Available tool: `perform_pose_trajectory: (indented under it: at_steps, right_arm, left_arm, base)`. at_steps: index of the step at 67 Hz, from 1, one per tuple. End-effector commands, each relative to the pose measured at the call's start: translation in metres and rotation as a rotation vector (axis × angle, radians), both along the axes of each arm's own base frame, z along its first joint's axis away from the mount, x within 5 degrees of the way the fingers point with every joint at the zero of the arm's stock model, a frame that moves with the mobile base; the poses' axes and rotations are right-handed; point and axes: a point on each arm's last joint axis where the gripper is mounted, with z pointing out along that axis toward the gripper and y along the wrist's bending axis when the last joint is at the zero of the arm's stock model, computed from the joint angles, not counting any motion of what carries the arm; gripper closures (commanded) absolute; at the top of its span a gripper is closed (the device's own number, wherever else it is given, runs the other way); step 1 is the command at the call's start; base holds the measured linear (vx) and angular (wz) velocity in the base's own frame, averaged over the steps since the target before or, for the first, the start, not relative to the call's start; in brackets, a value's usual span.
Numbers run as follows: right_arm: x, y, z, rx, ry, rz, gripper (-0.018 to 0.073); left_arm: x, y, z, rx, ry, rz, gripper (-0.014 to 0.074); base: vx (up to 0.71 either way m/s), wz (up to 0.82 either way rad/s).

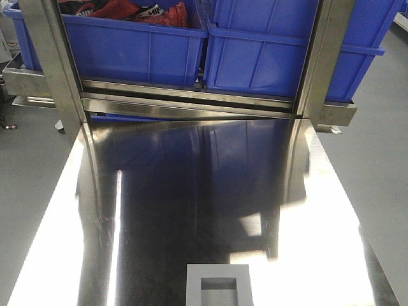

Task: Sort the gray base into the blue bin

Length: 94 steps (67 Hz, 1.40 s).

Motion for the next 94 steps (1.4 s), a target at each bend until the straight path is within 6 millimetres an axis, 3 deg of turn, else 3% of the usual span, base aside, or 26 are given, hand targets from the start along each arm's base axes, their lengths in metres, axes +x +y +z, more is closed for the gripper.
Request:
perform_pose_trajectory:
  at_steps: [1, 71, 82, 94]
  right_arm:
    - [0.0, 0.001, 0.003, -0.02, -0.074, 0.007, 0.0568]
    - [0.0, 0.001, 0.003, -0.02, -0.074, 0.007, 0.0568]
    - [0.0, 0.001, 0.003, -0.02, -0.074, 0.007, 0.0568]
    - [0.0, 0.001, 0.003, -0.02, -0.074, 0.007, 0.0568]
  left_arm:
    - [-0.001, 0.0, 0.01, -0.022, -0.096, -0.004, 0.0602]
    - [-0.001, 0.0, 0.014, -0.035, -0.147, -0.004, 0.0602]
    - [-0.003, 0.0, 0.024, -0.047, -0.204, -0.004, 0.0602]
    - [-0.008, 0.0, 0.068, -0.146, -0.186, -0.014, 0.0602]
  base:
    - [0.0, 0.0]
    - [0.0, 0.0]
    - [0.0, 0.0]
    - [0.0, 0.0]
